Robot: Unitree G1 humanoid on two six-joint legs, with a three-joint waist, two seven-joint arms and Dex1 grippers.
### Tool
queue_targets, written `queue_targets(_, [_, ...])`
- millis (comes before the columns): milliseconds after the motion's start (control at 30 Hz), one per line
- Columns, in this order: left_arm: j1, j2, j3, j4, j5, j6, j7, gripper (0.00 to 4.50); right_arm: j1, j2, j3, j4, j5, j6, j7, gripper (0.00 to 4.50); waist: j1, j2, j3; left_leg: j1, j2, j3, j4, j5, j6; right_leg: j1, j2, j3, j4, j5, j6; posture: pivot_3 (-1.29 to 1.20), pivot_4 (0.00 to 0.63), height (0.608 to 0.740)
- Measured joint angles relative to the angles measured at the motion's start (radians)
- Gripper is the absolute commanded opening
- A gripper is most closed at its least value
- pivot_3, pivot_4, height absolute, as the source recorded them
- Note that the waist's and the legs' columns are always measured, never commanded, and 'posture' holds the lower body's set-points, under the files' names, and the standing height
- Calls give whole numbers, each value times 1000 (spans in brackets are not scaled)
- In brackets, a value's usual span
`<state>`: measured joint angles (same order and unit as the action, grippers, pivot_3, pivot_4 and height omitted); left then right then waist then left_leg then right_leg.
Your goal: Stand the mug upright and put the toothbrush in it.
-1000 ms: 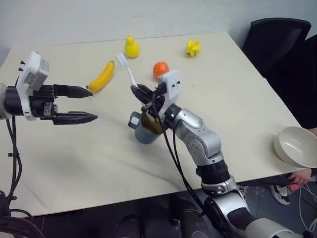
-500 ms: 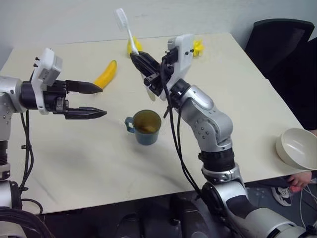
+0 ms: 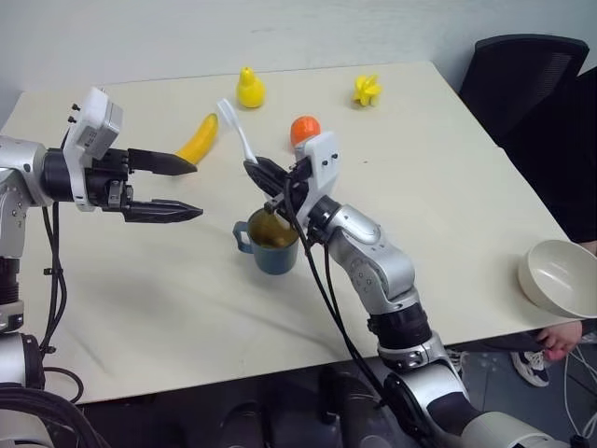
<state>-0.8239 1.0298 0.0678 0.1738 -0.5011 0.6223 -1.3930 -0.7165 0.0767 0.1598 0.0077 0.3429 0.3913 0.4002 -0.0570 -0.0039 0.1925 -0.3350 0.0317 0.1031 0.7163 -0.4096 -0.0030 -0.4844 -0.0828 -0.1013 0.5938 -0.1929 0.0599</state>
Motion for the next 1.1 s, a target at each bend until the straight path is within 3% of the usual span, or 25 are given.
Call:
queue_targets(367, [-16,4,-4,4,2,3,-7,4500,88,-35,-5,-107,5,35,11,4360,2,0,0,0,0,0,0,0,0,0,0,0,0,0,0,0,150,740])
queue_targets(600, [-22,-38,-9,27,1,-4,-8,4500,113,-241,-45,-368,116,258,59,4439,8,0,0,0,0,-1,1,0,0,1,0,0,0,0,0,0,150,740])
queue_targets(700, [-20,-61,-10,31,1,-21,-9,4500,113,-470,-144,-518,267,422,147,4439,27,0,0,0,0,-1,1,-1,1,1,0,-1,-1,0,0,0,150,740])
queue_targets(767, [-16,-65,-12,30,2,-31,-22,4500,133,-684,-245,-584,385,519,253,4439,36,0,0,-1,-1,-1,1,-1,3,1,-1,-1,-2,0,0,0,150,740])
queue_targets(833, [-2,-57,-11,31,3,-45,-39,4500,207,-914,-356,-623,480,580,404,4439,53,0,0,0,0,-1,0,-2,4,2,0,-1,-4,0,0,0,150,740])
queue_targets(933, [23,-32,-10,31,7,-58,-62,4500,324,-1114,-458,-643,548,597,592,4439,54,-3,1,1,0,-1,0,-3,5,3,1,0,-4,0,1,0,150,740])
queue_targets(1100, [90,47,-9,-2,12,-73,-107,4500,378,-1181,-536,-624,584,574,672,4439,55,-5,1,2,-1,-1,2,-3,4,6,2,3,-3,2,1,0,150,740])
